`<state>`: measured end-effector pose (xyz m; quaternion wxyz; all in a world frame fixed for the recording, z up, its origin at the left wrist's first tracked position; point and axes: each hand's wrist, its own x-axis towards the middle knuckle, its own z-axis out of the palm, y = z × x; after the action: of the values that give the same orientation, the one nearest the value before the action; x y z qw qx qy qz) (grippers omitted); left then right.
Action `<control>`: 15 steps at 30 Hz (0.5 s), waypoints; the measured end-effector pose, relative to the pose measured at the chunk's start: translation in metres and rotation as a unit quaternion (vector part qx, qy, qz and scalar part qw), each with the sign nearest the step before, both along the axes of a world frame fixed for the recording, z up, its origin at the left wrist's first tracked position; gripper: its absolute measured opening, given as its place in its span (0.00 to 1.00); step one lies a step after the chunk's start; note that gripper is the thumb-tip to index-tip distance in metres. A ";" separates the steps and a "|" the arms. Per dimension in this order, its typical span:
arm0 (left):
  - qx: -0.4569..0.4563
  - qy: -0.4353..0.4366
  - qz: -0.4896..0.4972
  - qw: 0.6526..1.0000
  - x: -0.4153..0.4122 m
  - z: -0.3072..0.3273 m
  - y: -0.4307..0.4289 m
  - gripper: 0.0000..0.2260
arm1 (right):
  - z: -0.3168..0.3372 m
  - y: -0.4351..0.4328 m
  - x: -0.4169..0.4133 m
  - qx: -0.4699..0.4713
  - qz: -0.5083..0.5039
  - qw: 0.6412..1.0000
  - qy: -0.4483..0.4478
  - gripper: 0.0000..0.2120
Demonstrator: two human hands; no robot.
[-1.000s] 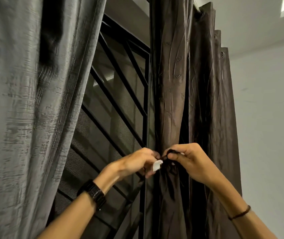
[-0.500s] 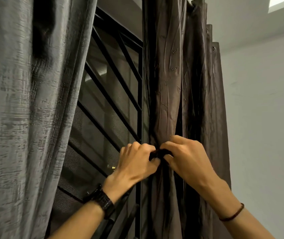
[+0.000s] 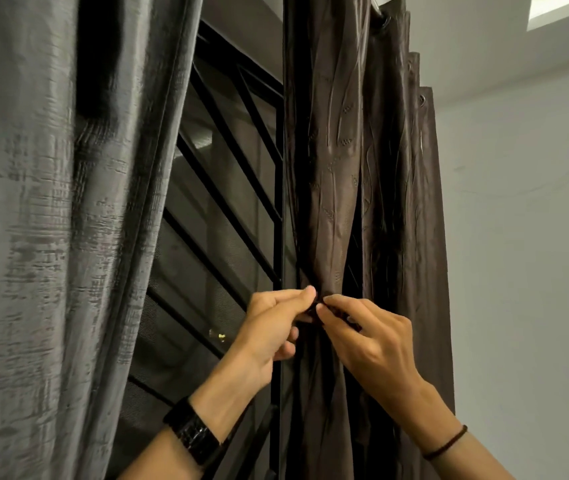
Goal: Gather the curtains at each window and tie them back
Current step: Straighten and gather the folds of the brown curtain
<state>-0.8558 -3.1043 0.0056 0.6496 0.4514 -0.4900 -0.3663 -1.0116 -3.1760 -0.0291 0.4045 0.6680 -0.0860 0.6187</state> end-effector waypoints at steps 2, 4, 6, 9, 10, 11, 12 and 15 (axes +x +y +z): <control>-0.025 0.047 0.015 0.998 -0.001 -0.004 -0.006 0.06 | -0.003 0.002 0.004 -0.021 -0.011 1.000 0.019 0.04; -0.044 0.077 0.044 0.995 -0.002 -0.006 -0.008 0.08 | -0.006 0.000 0.009 -0.038 -0.007 0.999 0.022 0.03; -0.089 0.058 0.118 0.987 0.006 -0.004 -0.015 0.08 | -0.013 -0.007 0.010 -0.009 0.040 0.999 0.002 0.03; -0.150 0.051 0.254 0.954 0.034 0.002 -0.030 0.12 | -0.035 -0.022 0.005 0.060 0.087 0.994 0.008 0.06; -0.146 0.051 0.273 0.949 0.041 0.003 -0.034 0.13 | -0.043 -0.025 0.005 0.074 0.078 0.994 0.022 0.07; -0.142 0.023 0.300 0.943 0.045 0.000 -0.038 0.15 | -0.049 -0.027 0.007 0.082 0.064 0.994 0.031 0.06; -0.150 -0.028 0.333 0.930 0.044 -0.002 -0.038 0.15 | -0.050 -0.027 0.007 0.084 0.048 0.995 0.032 0.06; -0.241 -0.187 0.400 0.864 0.024 -0.004 -0.026 0.04 | -0.039 -0.022 0.008 0.113 0.026 0.993 0.036 0.08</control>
<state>-0.8319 -3.1305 0.0011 0.7254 0.4978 -0.4523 0.1463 -1.0033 -3.1981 -0.0681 0.3128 0.7331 -0.1238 0.5910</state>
